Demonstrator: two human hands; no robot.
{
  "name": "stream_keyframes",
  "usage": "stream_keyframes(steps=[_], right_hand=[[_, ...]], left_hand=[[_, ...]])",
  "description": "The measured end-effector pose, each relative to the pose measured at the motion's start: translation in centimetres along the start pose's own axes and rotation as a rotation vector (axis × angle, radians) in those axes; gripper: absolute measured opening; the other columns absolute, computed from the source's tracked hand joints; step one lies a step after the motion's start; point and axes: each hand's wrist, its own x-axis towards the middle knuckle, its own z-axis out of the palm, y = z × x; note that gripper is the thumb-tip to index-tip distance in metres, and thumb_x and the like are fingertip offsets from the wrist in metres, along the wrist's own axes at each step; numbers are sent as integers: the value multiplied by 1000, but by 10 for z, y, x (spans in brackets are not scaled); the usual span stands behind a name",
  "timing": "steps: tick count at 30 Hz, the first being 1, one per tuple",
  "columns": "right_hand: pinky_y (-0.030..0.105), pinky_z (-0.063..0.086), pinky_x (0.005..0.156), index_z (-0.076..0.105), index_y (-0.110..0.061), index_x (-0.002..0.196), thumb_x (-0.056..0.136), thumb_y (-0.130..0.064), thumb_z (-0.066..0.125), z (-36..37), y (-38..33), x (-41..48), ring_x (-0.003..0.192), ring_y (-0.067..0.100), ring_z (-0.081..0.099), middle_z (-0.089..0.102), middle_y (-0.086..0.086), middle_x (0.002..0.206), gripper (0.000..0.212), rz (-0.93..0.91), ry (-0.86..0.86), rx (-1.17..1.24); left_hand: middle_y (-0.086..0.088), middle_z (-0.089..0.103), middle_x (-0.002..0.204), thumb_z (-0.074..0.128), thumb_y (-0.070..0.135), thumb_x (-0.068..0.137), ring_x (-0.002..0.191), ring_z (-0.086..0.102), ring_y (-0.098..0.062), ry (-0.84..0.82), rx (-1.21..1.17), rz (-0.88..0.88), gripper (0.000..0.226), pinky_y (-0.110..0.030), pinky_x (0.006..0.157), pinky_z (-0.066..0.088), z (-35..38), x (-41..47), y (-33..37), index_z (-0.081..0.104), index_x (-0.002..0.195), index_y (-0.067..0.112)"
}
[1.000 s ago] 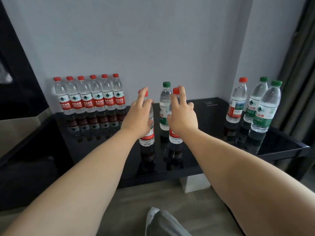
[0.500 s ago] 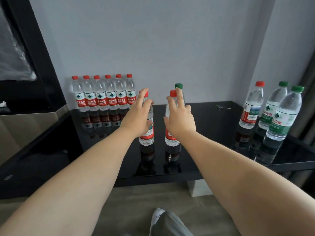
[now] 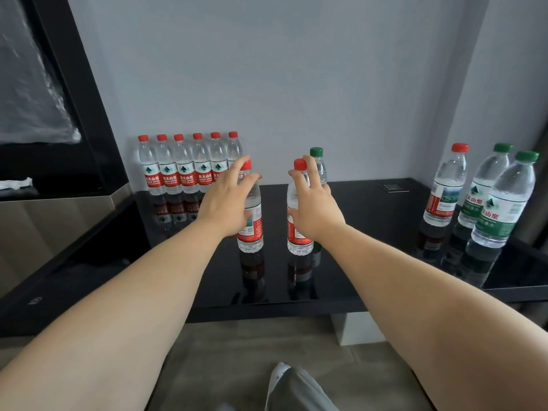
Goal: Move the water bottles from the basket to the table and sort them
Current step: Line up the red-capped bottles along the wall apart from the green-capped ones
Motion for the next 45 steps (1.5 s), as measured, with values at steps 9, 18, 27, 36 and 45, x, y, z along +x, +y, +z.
stream_keyframes(steps=[9, 18, 27, 36, 45], right_hand=[[49, 61, 90, 25, -33, 157, 82, -5, 77, -5, 0, -1, 137, 43, 44, -15, -15, 168, 96, -8, -25, 37], [46, 61, 81, 39, -27, 145, 88, -10, 73, -1, -2, 1, 123, 39, 53, -5, -11, 167, 69, -44, 48, 65], [44, 63, 75, 42, -25, 140, 85, -18, 80, 3, -5, 4, 115, 35, 59, 0, -9, 165, 67, -84, 82, 37], [41, 62, 74, 37, -26, 145, 88, -21, 80, 1, -19, 6, 103, 34, 62, 2, -2, 164, 72, -171, 51, -109], [47, 47, 105, 43, -34, 146, 80, -23, 80, -6, -18, 7, 130, 32, 40, 11, 2, 161, 76, -124, 59, -268]], left_hand=[[-3, 8, 166, 90, 3, 66, 141, 39, -33, -41, 30, -39, 92, -44, 95, 57, -5, -1, -1, 46, 146, 17], [-1, 22, 152, 91, 25, 75, 111, 60, -26, 23, -63, -65, 51, -36, 84, 57, -3, 6, 0, 58, 113, 14], [-6, 29, 145, 89, 30, 78, 99, 59, -24, 94, -98, -49, 49, -35, 84, 57, -3, 7, 5, 53, 108, 12], [-5, 33, 145, 91, 27, 74, 108, 58, -30, 87, 12, -58, 61, -44, 87, 58, -7, 4, -1, 57, 124, 16], [-3, 31, 148, 94, 17, 67, 109, 58, -30, 29, 71, -64, 74, -43, 83, 59, -10, 3, 1, 59, 131, 20]])
